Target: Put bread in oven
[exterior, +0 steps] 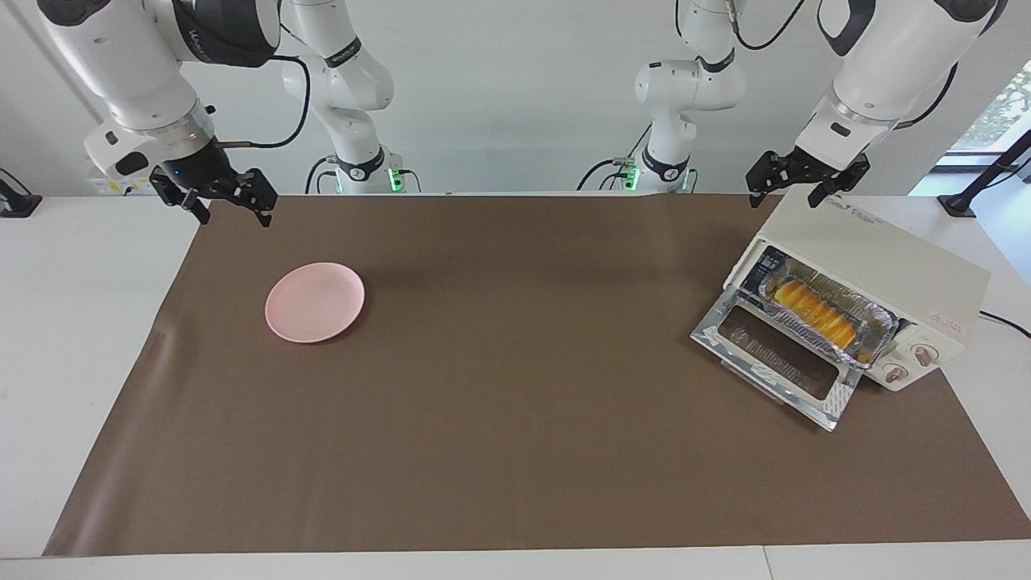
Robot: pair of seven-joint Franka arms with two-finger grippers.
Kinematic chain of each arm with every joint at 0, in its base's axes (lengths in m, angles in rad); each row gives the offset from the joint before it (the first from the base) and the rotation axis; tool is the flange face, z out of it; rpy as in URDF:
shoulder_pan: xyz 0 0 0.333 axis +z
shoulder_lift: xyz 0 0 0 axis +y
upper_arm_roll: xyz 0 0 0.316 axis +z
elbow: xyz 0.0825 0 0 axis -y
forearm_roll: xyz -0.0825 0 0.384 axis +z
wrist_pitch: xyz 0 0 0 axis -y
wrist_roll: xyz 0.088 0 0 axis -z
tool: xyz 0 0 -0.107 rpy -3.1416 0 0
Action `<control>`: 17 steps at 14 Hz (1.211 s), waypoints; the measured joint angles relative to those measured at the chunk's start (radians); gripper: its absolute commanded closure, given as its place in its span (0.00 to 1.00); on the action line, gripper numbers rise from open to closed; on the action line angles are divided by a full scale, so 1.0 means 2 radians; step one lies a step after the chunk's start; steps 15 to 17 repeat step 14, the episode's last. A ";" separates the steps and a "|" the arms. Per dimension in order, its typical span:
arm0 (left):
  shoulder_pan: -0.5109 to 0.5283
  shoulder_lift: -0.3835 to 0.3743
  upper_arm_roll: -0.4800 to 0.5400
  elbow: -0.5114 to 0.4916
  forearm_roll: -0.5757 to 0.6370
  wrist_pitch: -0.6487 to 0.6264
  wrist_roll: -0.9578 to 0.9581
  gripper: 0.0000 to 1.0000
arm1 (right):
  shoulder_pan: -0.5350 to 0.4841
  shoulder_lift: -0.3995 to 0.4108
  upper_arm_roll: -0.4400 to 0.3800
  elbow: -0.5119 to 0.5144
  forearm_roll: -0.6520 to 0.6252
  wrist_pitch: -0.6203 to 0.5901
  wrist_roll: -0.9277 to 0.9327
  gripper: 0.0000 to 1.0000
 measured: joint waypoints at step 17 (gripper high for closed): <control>0.000 0.000 0.000 0.000 0.000 0.029 0.000 0.00 | 0.000 0.000 0.000 0.000 0.000 0.000 0.000 0.00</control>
